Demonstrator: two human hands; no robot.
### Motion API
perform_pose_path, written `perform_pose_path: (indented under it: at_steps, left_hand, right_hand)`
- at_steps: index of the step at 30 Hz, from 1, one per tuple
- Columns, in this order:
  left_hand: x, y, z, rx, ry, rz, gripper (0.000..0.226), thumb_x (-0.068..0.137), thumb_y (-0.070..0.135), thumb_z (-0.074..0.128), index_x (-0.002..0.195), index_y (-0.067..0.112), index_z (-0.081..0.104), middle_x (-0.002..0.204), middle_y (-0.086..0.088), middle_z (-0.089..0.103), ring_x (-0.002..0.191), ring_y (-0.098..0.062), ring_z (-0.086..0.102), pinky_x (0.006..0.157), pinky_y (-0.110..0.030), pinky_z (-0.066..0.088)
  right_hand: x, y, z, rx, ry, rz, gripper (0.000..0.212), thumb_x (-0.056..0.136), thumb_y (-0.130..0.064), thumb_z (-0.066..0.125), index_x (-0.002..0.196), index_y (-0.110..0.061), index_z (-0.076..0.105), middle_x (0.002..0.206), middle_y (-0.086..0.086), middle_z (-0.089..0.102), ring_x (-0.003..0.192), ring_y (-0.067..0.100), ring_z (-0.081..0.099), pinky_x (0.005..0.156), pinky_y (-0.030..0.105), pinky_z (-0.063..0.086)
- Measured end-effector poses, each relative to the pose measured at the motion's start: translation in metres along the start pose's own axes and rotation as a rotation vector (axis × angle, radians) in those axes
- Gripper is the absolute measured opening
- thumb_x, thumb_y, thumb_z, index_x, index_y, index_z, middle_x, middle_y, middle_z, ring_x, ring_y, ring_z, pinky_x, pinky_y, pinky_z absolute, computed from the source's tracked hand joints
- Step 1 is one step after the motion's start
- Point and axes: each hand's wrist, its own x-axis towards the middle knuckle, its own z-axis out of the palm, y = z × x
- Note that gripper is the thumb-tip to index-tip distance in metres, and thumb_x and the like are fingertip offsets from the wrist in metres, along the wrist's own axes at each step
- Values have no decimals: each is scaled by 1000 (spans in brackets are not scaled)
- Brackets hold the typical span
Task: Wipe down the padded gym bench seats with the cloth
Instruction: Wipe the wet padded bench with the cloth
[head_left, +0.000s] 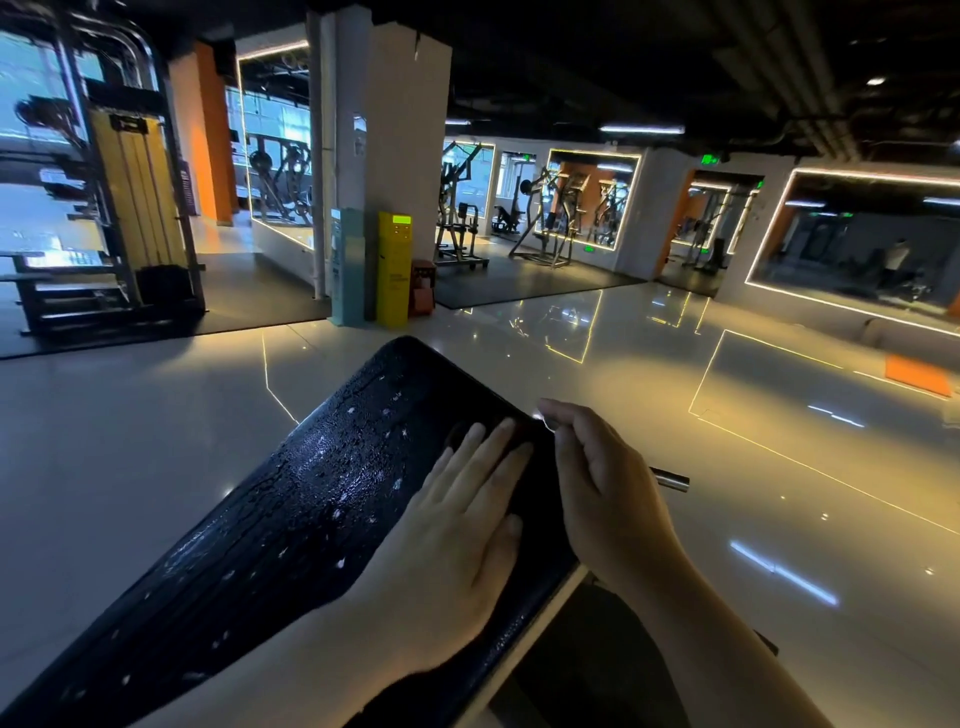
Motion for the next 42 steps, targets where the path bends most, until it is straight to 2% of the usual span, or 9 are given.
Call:
perform_pose_path:
  at_steps: [5, 11, 14, 18, 24, 28, 34, 38, 42]
  left_hand:
    - [-21, -32, -11, 29, -133, 62, 60, 101, 46, 18, 154, 44, -9, 160, 24, -24, 148, -2, -22, 120, -34, -8]
    - [22, -30, 2, -23, -2, -150, 71, 91, 63, 2, 155, 38, -12, 160, 17, -28, 144, 0, -30, 124, -37, -7]
    - [11, -8, 2, 15, -8, -49, 64, 96, 62, -4, 154, 37, -11, 160, 17, -28, 145, -2, -30, 122, -32, -12]
    - [-12, -25, -7, 45, -99, 85, 55, 103, 51, 11, 154, 43, -8, 161, 21, -24, 148, -2, -23, 121, -32, -9]
    - [21, -31, -8, -11, -23, -130, 59, 95, 61, 2, 150, 50, -15, 160, 20, -28, 146, 0, -26, 125, -33, -5]
    - [13, -3, -1, 39, 11, -189, 60, 97, 56, -1, 151, 39, -21, 157, 17, -35, 140, 0, -37, 116, -24, -20]
    - [-23, -9, -16, 12, -106, -120, 55, 96, 60, 5, 149, 52, -7, 151, 36, -32, 137, 12, -33, 110, -13, -20]
    - [17, -20, -7, -3, -8, -276, 61, 101, 55, 13, 155, 38, -7, 163, 15, -22, 146, -2, -23, 121, -28, -8]
    - [32, -8, 5, 32, 54, -324, 61, 103, 49, 10, 155, 32, -16, 162, 9, -27, 145, -7, -31, 119, -27, -15]
  right_hand:
    - [3, -2, -2, -135, -46, -18, 39, 107, -30, 35, 141, -25, 53, 136, -10, 61, 118, -8, 52, 89, 1, 36]
    - [1, -8, -3, -245, -88, -62, 41, 107, -31, 33, 145, -24, 48, 141, -7, 58, 127, 2, 50, 101, 17, 38]
    - [-2, -8, -4, -206, -84, -46, 41, 107, -32, 35, 146, -26, 47, 139, -7, 60, 126, 1, 52, 98, 15, 38]
    - [-2, -6, -4, -197, -96, -42, 40, 107, -31, 35, 145, -26, 48, 135, -7, 63, 120, -3, 55, 90, 3, 37]
    - [1, -8, -3, -275, -114, -67, 43, 107, -33, 33, 148, -24, 44, 140, -4, 60, 127, 6, 53, 105, 26, 45]
    - [-2, -17, -2, -430, -125, -102, 48, 106, -32, 34, 153, -21, 39, 150, -4, 50, 138, 10, 45, 107, 18, 29]
    - [-3, -17, 1, -453, -127, -112, 48, 105, -29, 38, 153, -19, 39, 149, -3, 51, 134, 11, 49, 105, 23, 37]
    - [-1, -13, 1, -402, -107, -104, 45, 107, -26, 39, 150, -18, 43, 147, -2, 54, 133, 10, 49, 104, 17, 32]
    - [-6, -13, 1, -354, -61, -100, 44, 107, -29, 35, 148, -19, 47, 145, -3, 56, 133, 9, 49, 104, 16, 30]
